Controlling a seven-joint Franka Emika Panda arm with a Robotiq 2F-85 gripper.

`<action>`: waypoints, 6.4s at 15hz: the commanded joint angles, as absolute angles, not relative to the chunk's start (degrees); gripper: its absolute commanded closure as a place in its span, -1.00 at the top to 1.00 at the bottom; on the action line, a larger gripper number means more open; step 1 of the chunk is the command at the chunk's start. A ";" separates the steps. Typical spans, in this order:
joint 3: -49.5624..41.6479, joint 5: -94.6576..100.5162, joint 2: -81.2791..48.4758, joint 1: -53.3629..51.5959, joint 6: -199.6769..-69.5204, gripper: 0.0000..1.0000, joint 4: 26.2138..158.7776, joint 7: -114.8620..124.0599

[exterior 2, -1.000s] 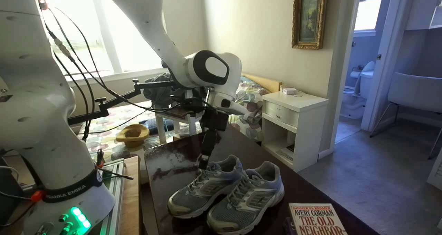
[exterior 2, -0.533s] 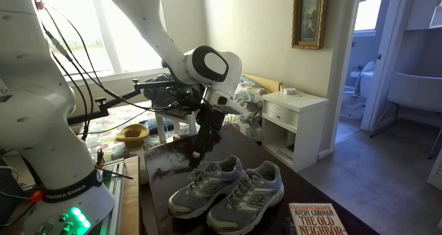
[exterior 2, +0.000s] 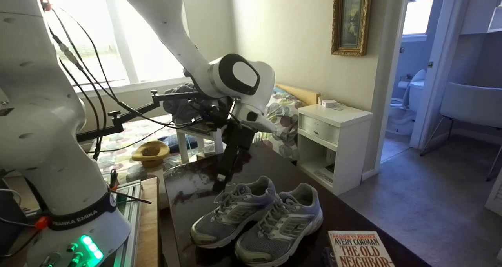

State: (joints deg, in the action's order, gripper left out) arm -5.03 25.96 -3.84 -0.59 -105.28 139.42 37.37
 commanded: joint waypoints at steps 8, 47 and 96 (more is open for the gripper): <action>-4.96 27.91 -6.20 0.63 -109.06 1.00 140.26 38.06; -1.24 24.00 -3.28 0.08 -103.42 1.00 140.41 39.48; -6.21 11.43 17.67 4.56 -107.12 1.00 143.51 -0.75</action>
State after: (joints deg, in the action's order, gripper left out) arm -6.95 12.41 15.53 3.81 -113.14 145.17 1.74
